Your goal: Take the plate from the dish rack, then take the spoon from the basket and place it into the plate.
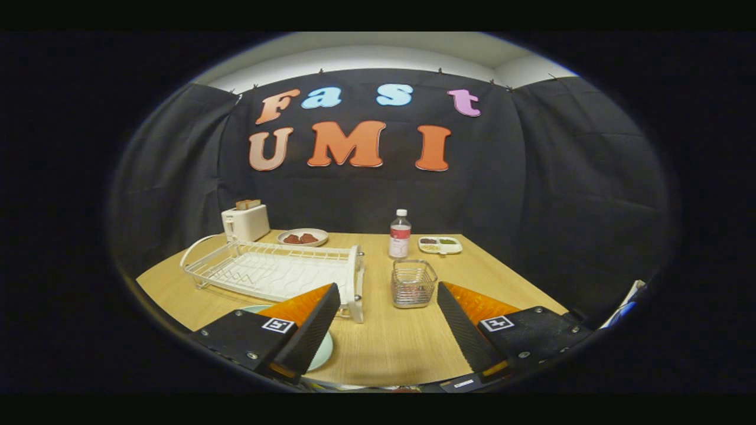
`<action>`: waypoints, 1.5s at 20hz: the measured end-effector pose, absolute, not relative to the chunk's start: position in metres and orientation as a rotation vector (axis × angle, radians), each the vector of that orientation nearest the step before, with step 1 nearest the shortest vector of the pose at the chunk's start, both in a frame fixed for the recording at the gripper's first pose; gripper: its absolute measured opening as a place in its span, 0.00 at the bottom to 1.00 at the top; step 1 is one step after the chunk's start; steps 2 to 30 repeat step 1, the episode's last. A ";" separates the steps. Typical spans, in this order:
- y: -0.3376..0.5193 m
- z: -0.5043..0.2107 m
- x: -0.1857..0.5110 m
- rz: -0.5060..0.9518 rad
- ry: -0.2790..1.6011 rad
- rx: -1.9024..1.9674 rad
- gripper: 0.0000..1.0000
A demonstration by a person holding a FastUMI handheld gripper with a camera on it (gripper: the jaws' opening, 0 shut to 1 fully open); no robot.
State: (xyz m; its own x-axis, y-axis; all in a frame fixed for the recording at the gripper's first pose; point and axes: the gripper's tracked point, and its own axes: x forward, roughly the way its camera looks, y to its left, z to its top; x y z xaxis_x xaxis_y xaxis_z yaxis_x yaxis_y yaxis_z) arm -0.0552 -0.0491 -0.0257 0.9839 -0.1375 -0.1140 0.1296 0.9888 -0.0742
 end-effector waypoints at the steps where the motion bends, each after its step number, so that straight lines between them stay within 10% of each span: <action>1: -0.057 -0.022 -0.057 -0.152 0.106 -0.059 0.99; 30: -0.057 -0.022 -0.057 -0.152 0.106 -0.059 0.99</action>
